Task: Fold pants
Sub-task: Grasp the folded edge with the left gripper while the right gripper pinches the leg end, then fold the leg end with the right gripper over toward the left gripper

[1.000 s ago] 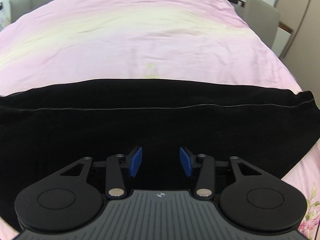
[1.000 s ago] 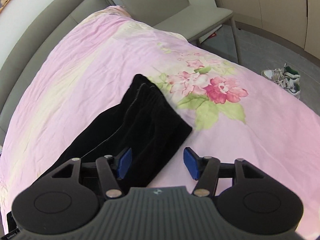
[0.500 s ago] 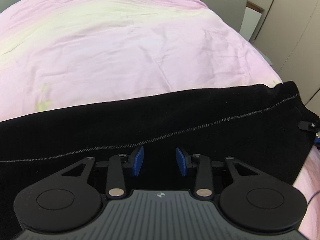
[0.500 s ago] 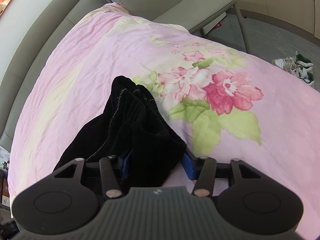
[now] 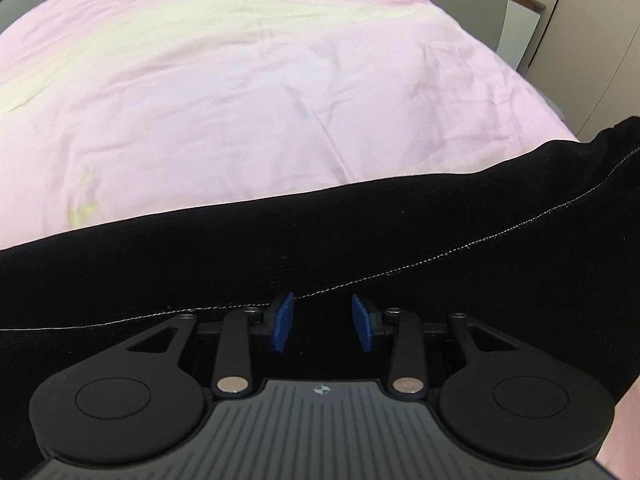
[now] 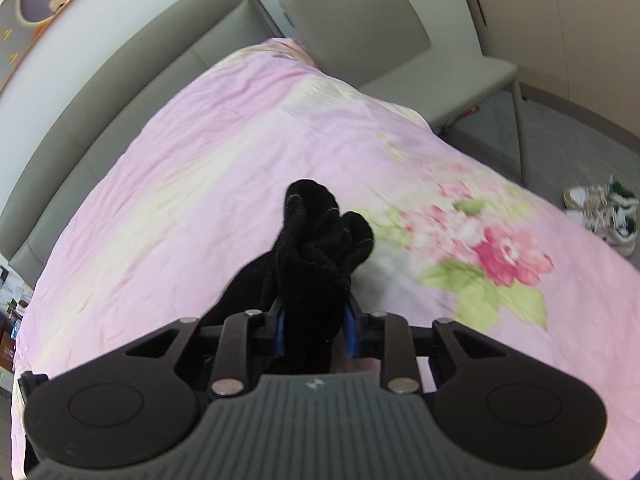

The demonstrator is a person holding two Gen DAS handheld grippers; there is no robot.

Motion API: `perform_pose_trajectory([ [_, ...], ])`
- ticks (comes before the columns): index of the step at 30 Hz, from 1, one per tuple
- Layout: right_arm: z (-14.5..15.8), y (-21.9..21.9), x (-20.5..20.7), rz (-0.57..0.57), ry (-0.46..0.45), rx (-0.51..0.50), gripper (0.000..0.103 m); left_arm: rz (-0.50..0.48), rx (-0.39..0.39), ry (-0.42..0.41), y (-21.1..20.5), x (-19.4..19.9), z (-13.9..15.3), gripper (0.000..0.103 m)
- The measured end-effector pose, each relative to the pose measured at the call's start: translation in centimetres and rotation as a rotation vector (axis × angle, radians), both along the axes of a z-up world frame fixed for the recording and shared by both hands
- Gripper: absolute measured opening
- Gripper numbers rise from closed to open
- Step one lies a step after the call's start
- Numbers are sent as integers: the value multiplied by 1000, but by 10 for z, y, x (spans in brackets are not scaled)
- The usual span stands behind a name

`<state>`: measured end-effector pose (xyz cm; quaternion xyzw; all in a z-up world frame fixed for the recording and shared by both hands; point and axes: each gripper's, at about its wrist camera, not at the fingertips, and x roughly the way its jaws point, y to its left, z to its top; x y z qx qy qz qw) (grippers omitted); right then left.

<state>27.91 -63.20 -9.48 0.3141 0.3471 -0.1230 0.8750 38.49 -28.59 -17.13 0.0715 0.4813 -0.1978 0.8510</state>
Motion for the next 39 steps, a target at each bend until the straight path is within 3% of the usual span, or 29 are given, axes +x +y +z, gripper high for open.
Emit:
perform_pose_trajectory([
  [11,106,112,26,195,-59,-167,21,-53,114,-71,75,-25,69,42],
  [19,130,237,53,406,-74,-207,21,-64,181,-134,148,-41,111,42],
  [25,93,334,77,572,-8,-188,20,-31,169,-135,212,-45,129,42],
  [30,27,400,91,672,103,-157,20,2,89,-78,252,-42,117,42],
  [33,-13,431,92,730,171,-191,21,8,57,-54,260,-38,104,41],
  [36,-39,442,95,761,212,-194,33,20,-7,-32,267,-32,98,41],
  [39,-39,440,91,784,215,-151,47,27,-88,-14,263,-25,96,41],
])
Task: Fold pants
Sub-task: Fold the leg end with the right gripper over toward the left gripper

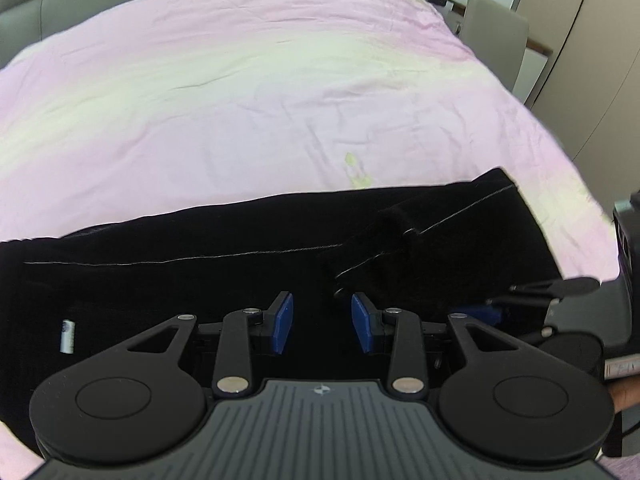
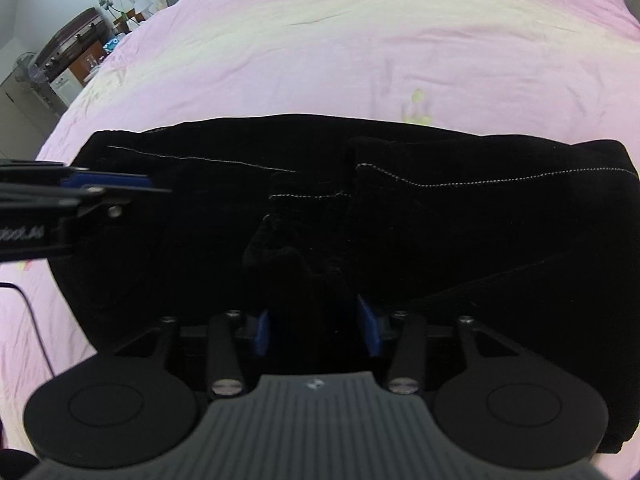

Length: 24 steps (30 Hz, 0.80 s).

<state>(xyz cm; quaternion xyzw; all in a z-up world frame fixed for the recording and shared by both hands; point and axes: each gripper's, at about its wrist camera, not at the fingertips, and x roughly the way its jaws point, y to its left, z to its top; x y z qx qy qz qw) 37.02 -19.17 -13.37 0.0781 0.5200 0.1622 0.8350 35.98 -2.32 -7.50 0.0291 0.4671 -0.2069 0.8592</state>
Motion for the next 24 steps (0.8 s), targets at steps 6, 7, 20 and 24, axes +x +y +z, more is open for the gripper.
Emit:
perform_pose_trajectory([
  [6,35,-36,-17,51,-14,-53,62,0,-126,34,-20,5,-3,57],
  [7,39,-46,-20,44,-17,-81,62,0,-137,48,-27,10,-9,59],
  [20,24,-175,-50,-148,14,-244,62,105,-100,109,-76,37,-66,47],
  [24,16,-187,-53,-168,26,-233,62,103,-11,19,-90,24,-46,14],
])
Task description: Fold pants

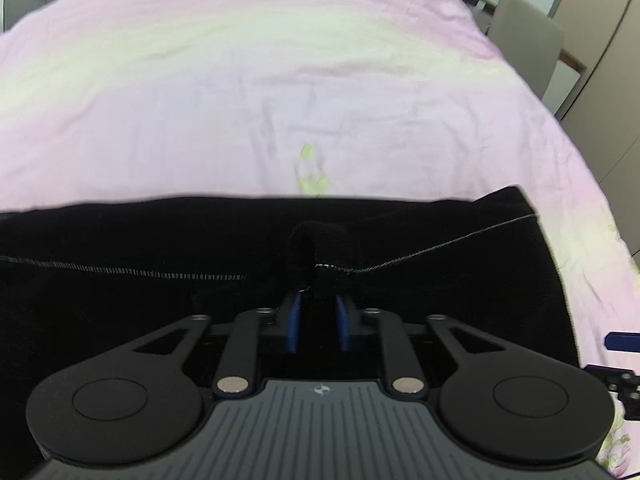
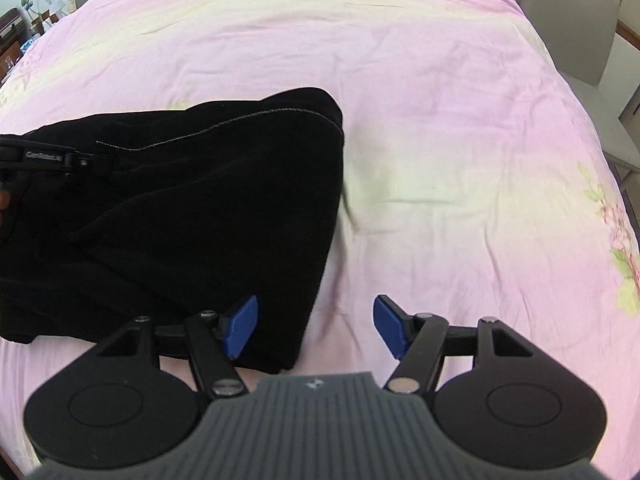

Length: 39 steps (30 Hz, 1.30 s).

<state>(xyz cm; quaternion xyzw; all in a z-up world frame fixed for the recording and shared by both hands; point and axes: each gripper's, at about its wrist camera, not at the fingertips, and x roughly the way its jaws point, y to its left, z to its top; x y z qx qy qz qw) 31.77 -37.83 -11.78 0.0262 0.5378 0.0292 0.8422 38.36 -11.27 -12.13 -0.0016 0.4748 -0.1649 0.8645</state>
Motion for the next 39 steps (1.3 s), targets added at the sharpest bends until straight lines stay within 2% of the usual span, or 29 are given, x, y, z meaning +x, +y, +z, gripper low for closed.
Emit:
perform_pose_trajectory([
  [3,1,-6,-8,-3,-13,19,62,-26,-57,-26,9,-11,35,12],
  [5,3,-11,-13,1,-23,28,62,-11,-83,6,22,-15,57,12],
  [7,7,-18,-12,-2,-33,44,62,1,-77,32,37,-16,67,12],
  [10,10,-19,-13,-4,-42,74,62,41,-83,101,57,-12,54,12],
  [14,11,-9,-10,-3,-48,108,62,34,-72,125,59,-8,13,10],
  [15,9,-5,-8,-2,-50,113,62,42,-62,132,59,-7,4,0],
  [17,6,3,-5,2,-48,115,62,86,-17,149,61,-4,-13,0],
  [19,-2,10,0,1,-32,111,62,98,3,169,66,-2,-26,8],
  [20,-7,11,2,2,-15,113,62,112,-2,171,71,-3,-28,16],
  [22,-16,15,6,-4,14,112,62,123,-52,188,82,-3,-25,20],
  [24,-20,18,9,3,23,104,63,137,-128,200,93,-5,-18,55],
  [28,-23,17,10,7,26,112,68,165,-239,192,100,-9,-9,72],
  [29,-24,17,9,2,31,121,70,176,-257,201,100,-8,-11,79],
  [33,-26,23,9,0,28,107,70,209,-282,234,96,-9,-20,82],
  [36,-25,23,8,-1,28,108,70,242,-357,250,102,-7,-19,82],
  [39,-24,21,8,-5,28,116,70,215,-418,239,106,-9,-13,83],
])
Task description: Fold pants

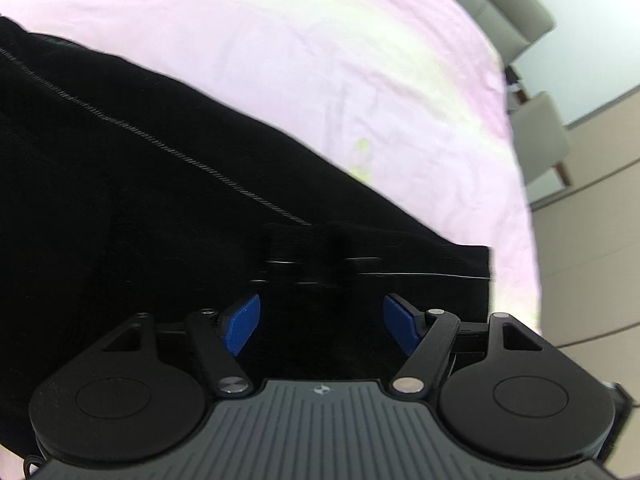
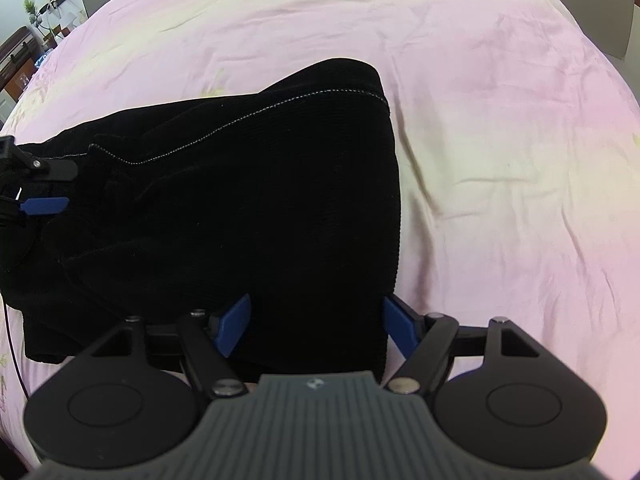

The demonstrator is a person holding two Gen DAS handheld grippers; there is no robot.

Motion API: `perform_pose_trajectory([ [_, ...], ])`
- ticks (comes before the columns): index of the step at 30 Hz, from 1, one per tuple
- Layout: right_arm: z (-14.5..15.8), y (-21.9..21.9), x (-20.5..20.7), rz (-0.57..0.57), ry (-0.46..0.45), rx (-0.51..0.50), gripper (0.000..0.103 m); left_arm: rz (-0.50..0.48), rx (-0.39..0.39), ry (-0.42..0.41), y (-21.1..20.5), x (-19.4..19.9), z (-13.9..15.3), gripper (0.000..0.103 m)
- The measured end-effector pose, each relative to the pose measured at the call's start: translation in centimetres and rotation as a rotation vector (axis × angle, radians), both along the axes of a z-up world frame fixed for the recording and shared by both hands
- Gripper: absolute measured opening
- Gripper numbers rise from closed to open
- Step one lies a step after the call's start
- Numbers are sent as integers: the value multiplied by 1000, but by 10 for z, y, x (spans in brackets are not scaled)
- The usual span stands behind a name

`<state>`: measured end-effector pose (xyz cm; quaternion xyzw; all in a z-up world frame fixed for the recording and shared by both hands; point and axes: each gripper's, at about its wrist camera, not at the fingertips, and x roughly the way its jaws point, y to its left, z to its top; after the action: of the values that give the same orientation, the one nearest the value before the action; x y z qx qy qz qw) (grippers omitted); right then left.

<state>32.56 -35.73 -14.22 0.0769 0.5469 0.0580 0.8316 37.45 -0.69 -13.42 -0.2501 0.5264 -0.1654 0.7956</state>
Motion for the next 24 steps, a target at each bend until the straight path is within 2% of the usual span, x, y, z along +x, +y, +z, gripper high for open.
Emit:
perform_pose_trajectory([
  [2,-4,0,1,1,-2,0,70,-29,12,-10,-4,-1,3,85],
  [7,-5,-1,0,-3,-4,5,71,-88,235,-8,-31,1,-9,85],
  [11,-5,0,-1,3,-7,1,71,-100,278,9,-43,3,-24,85],
  [13,-4,0,-2,3,-6,-2,71,-118,285,0,-48,2,-25,74],
  [15,-5,1,-2,4,-7,-5,71,-118,317,-19,-51,0,-21,56],
  [16,-4,2,-2,4,-8,-4,71,-118,325,-43,-52,-2,-17,49],
  [17,-4,2,-3,4,-10,-1,71,-126,327,-73,-53,-4,-11,35],
  [18,-3,1,-3,4,-12,1,71,-144,333,-118,-54,-8,0,30],
  [22,0,0,-7,-2,-21,11,71,-222,353,-273,-64,-17,42,26],
  [24,2,0,-8,-8,-25,29,71,-244,377,-306,-67,-14,58,25],
])
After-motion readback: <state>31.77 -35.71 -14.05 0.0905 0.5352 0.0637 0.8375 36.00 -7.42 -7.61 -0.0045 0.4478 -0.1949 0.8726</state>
